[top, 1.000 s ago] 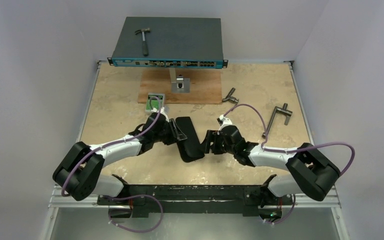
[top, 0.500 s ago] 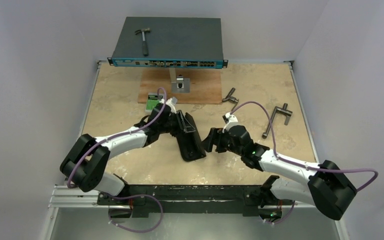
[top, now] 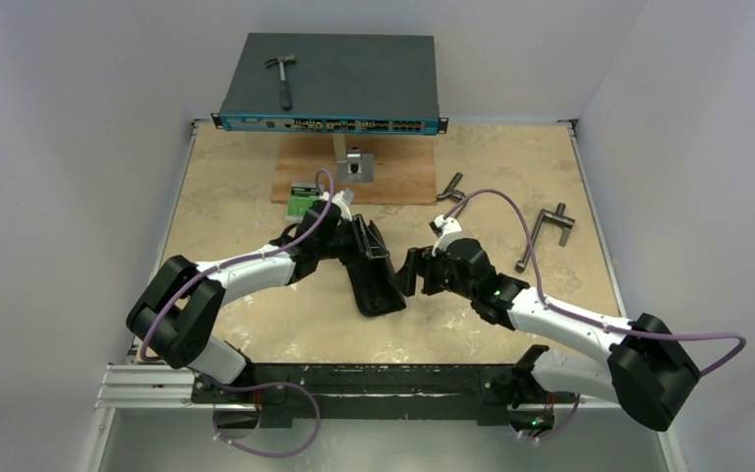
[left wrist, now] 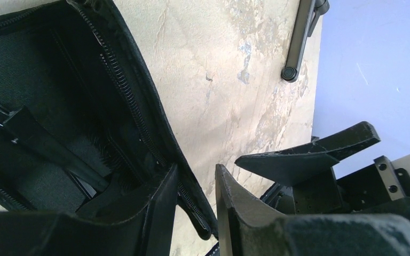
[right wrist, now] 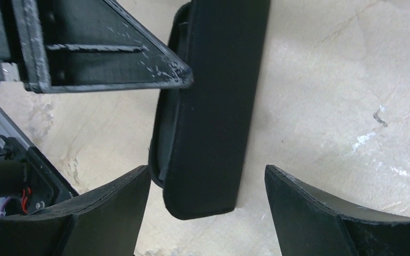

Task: Sort the hair-cutting tools
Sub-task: Open the hairdressing tool bag at the center of the board, then close the hairdressing tool bag at the center of the board.

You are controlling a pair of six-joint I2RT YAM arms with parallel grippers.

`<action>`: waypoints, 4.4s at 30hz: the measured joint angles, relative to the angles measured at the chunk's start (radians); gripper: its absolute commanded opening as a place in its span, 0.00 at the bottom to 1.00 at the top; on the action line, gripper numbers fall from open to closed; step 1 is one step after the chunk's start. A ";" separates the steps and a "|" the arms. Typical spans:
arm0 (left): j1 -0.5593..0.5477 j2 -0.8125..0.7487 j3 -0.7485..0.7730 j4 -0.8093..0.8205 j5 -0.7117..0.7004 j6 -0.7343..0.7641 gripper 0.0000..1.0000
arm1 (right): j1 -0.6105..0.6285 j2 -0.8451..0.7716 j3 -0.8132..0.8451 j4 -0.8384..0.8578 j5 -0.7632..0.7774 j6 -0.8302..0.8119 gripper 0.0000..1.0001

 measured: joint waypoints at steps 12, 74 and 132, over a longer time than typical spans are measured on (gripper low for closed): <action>-0.002 0.000 0.000 0.000 -0.001 0.000 0.31 | 0.053 0.130 0.103 -0.032 -0.021 -0.093 0.71; 0.005 -0.209 -0.184 -0.186 -0.289 0.060 0.31 | 0.087 0.028 -0.094 0.009 0.137 0.257 0.00; 0.012 -0.044 -0.116 -0.164 -0.236 0.098 0.31 | -0.180 0.124 -0.016 0.061 -0.185 0.117 0.00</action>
